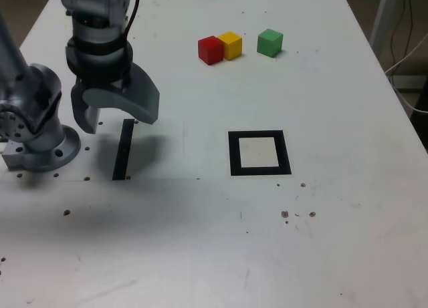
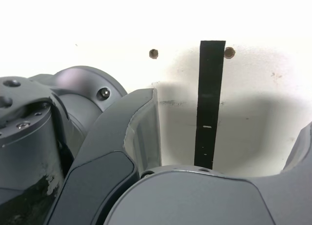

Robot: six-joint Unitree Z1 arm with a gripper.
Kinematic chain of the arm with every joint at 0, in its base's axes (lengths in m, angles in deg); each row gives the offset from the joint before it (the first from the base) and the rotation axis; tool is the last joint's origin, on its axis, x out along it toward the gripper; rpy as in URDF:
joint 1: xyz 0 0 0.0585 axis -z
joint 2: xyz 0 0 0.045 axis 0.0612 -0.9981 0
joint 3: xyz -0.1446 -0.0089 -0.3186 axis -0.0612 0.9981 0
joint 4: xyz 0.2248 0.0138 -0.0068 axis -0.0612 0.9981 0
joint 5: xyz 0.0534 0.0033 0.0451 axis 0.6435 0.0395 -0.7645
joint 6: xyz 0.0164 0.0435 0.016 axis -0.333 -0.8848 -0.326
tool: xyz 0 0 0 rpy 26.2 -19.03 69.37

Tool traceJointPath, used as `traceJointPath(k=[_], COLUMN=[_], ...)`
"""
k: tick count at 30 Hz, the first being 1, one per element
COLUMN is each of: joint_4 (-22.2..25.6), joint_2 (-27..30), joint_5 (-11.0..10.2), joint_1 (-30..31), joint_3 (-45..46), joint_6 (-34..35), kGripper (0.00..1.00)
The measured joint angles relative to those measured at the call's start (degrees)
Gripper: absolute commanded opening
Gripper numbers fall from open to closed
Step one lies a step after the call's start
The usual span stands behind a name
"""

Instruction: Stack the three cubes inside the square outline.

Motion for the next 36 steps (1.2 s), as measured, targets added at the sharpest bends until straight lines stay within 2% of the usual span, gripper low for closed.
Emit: traceJointPath(k=[6,21,29,36], joint_4=[0.8,3.8,14.1,15.7], joint_2=[1.2,2.3,2.3,-0.6], joint_5=[2.1,2.2,-0.2,-0.5], joint_1=[-0.7,-2.7,-7.1,-11.1], joint_3=[-0.1,-2.1,-15.3,-25.9], joint_6=[-2.2,-4.4,-10.9,-17.0], kGripper=[1.00,1.00,1.00,1.00])
